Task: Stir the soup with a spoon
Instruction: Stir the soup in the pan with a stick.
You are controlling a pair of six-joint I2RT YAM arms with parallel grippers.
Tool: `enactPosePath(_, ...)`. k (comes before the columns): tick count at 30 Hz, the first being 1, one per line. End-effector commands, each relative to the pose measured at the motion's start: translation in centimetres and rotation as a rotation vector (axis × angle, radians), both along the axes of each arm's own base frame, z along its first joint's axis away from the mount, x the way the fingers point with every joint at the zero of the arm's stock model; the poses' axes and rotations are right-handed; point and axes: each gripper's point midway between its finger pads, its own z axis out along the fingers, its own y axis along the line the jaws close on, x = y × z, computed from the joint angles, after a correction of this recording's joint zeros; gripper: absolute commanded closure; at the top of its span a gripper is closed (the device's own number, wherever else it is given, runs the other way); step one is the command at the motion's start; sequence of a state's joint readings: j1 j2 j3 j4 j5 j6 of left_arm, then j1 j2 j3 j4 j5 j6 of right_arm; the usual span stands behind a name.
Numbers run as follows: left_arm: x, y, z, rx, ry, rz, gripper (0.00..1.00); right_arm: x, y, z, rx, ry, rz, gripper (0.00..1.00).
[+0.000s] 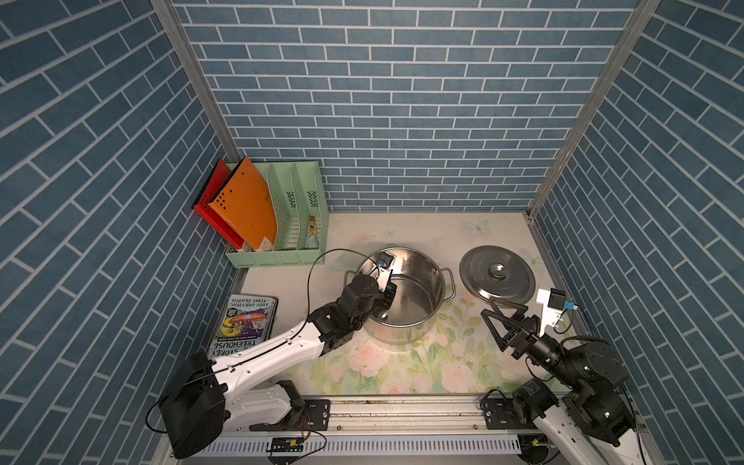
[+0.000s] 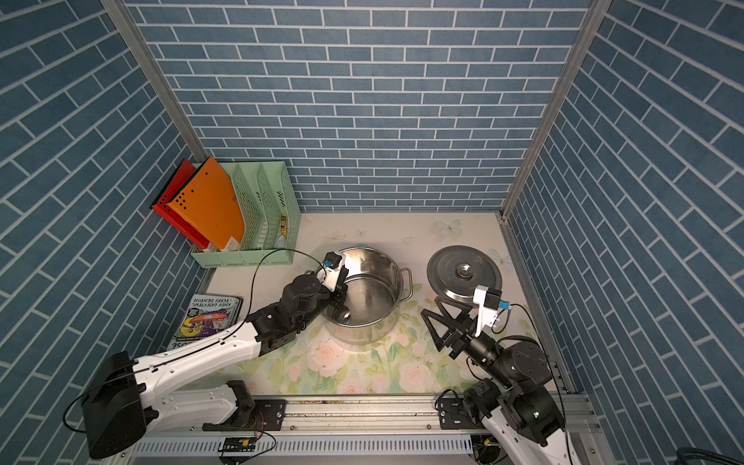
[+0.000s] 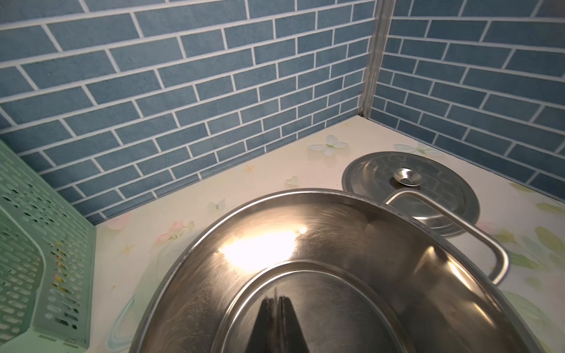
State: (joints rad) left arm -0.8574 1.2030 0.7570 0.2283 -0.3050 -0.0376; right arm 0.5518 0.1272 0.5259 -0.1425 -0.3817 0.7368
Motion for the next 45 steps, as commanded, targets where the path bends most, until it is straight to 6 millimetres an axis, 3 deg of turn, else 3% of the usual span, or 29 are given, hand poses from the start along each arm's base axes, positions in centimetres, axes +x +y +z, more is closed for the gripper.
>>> enactPosePath(1, 2.7, 0.5, 0.8, -0.005, -0.023, 0.064, 1.0, -0.6, -0.2, 0.9, 0.028, -0.014, 0.009, 0.18)
enactPosePath(6, 4.8, -3.1, 2.0, -0.046, -0.026, -0.009, 1.0, -0.8, -0.5, 1.1, 0.032, -0.017, 0.002, 0.18)
enactPosePath(12, 5.3, -7.7, 3.0, -0.141, -0.028, -0.139, 1.0, -1.1, -0.8, 1.3, 0.032, -0.019, -0.004, 0.18)
enactPosePath(18, 2.9, -12.0, 3.9, -0.172, -0.035, -0.298, 1.0, -1.3, -1.0, 1.5, 0.035, -0.022, -0.009, 0.18)
enactPosePath(24, -0.9, -13.6, 3.7, -0.189, -0.013, -0.41, 1.0, -1.1, -0.8, 1.2, 0.032, -0.019, -0.006, 0.18)
enactPosePath(28, -2.5, -12.3, 3.3, -0.18, 0.005, -0.404, 1.0, -1.1, -0.7, 1.4, 0.033, -0.023, 0.0, 0.18)
enactPosePath(35, -4.7, -7.4, 1.8, -0.146, 0.041, -0.337, 1.0, -0.9, -0.5, 1.2, 0.033, -0.023, 0.003, 0.18)
enactPosePath(40, -3.6, -3.5, -0.3, -0.018, 0.047, -0.183, 1.0, -0.7, -0.3, 1.1, 0.038, -0.023, 0.01, 0.18)
enactPosePath(45, -1.1, -0.6, -0.7, 0.036, 0.041, -0.017, 1.0, -0.8, -0.4, 1.3, 0.039, -0.025, 0.012, 0.19)
